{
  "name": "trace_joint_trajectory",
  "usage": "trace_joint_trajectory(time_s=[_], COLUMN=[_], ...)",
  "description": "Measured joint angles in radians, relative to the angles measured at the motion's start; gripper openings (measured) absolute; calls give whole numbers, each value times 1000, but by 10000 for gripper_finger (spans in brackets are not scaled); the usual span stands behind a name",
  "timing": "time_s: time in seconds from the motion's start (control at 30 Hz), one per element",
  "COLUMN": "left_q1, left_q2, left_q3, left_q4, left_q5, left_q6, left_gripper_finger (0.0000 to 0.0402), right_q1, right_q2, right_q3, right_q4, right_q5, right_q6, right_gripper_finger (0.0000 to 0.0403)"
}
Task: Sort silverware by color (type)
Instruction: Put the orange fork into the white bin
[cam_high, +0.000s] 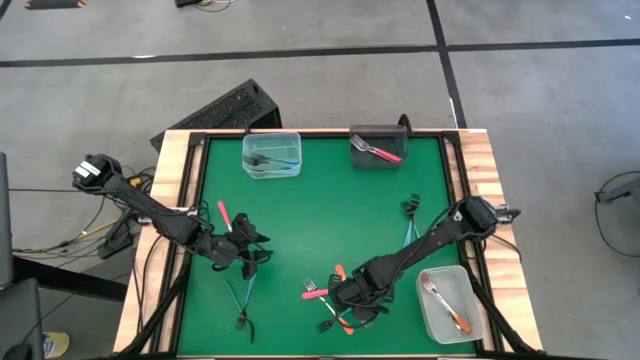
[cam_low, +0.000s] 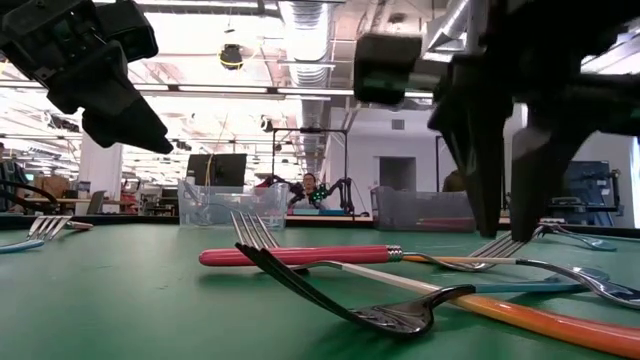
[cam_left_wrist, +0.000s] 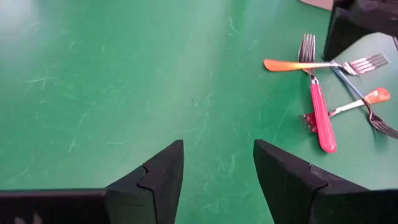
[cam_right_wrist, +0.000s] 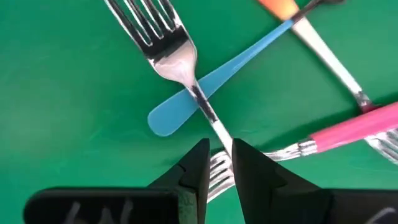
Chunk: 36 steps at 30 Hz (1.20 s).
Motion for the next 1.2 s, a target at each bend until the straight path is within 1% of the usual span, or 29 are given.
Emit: trace_joint_trajectory(time_s=[0.07,0.17,0.3,0.37,0.57,0.63,0.7,0.87,1.0,1.2], left_q1=[0,0,0,0,1,1,1,1,1,2], left_q2=[0,0,0,0,0,0,0,0,0,0], left_q3=[0,0,0,0,0,0,0,0,0,0], left_q4=[-2,-4,-24,-24,-29,-31,-26,-25,-24,-23], left_q5=[-2,-1,-2,-2,-10,-15,-16,-16,-30,-80], left_q6=[-4,-8,-21,-23,-24,-26,-30,-32,-17,-5], left_gripper_finger=[180,180,180,180,180,180,180,180,180,180], right_q1=[0,3,15,19,15,7,-6,-33,-53,-96], right_q2=[11,29,48,70,70,71,71,55,6,-140], right_q3=[3,1,4,7,5,5,4,2,-4,-1], right_q4=[18,-4,5,19,40,44,42,18,6,15], right_q5=[0,-3,2,8,7,0,-12,-17,6,8], right_q6=[-11,-16,-64,-67,-47,25,117,365,568,833], right_gripper_finger=[93,93,93,93,93,91,80,19,18,17])
